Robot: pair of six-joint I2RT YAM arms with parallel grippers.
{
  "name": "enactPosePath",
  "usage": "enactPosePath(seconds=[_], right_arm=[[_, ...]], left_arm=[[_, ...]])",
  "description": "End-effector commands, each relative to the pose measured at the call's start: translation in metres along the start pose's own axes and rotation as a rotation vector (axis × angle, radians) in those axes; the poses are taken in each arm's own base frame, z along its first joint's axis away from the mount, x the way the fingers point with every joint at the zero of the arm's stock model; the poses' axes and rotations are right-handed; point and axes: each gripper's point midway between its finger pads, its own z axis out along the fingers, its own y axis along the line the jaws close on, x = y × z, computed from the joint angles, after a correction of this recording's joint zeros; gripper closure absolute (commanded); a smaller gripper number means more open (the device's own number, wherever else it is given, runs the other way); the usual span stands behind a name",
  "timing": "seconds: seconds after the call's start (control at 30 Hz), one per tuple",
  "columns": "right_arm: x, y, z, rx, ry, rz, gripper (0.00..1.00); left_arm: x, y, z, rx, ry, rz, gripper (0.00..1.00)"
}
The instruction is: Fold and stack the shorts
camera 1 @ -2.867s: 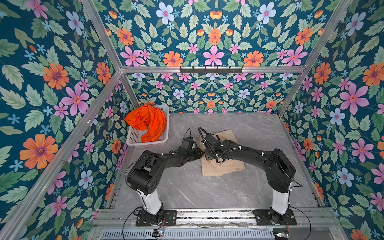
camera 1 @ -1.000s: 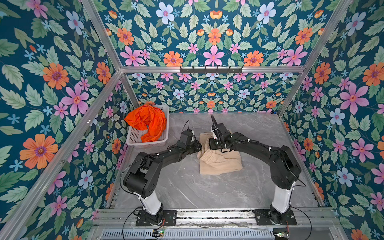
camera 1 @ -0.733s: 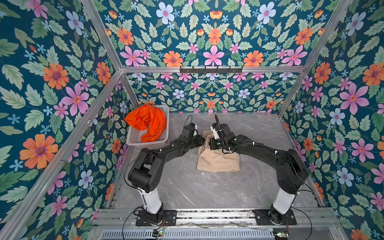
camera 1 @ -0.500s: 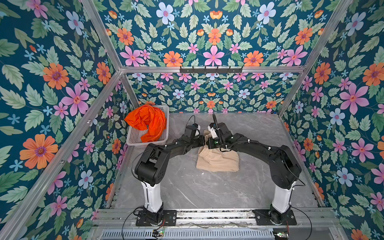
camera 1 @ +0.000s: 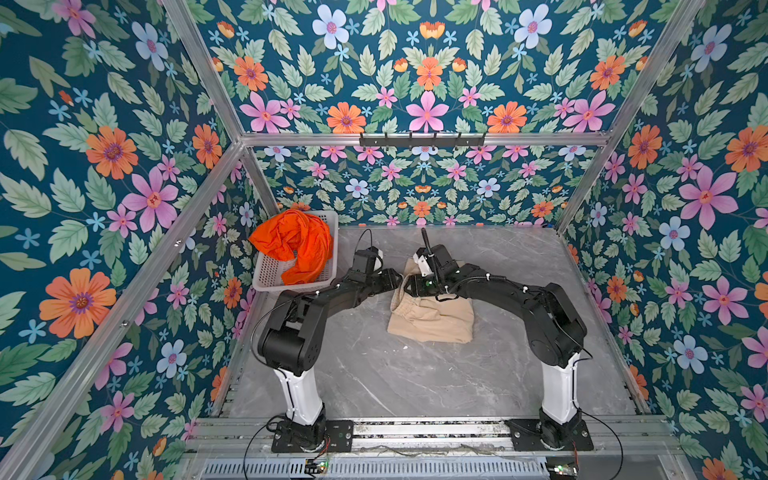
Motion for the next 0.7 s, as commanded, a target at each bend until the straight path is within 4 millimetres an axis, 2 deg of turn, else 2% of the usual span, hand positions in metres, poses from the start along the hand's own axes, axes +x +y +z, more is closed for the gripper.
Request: enactPosePath(seconds=[0.0, 0.13, 0.27, 0.53, 0.67], right_arm=[[-0.023, 0.016, -0.029, -0.08, -0.091, -0.006, 0.46], [-0.03, 0.013, -0.055, -0.106, -0.142, 0.017, 0.46], [-0.024, 0.005, -0.054, -0.088, -0.123, 0.035, 0.47], [-0.006, -0.013, -0.018, -0.055, -0.035, 0.109, 0.49], [-0.002, -0.022, -0.009, -0.021, -0.015, 0.124, 0.49]], left_arm=[[-0.009, -0.001, -0.027, -0.035, -0.04, 0.042, 0.43], [-0.009, -0.014, -0.052, -0.003, -0.062, 0.053, 0.43], [0.001, -0.025, -0.056, 0.051, -0.037, 0.049, 0.42], [0.036, -0.018, -0.026, 0.01, 0.082, 0.065, 0.25], [0.047, -0.001, -0.01, -0.048, 0.134, 0.062, 0.19]])
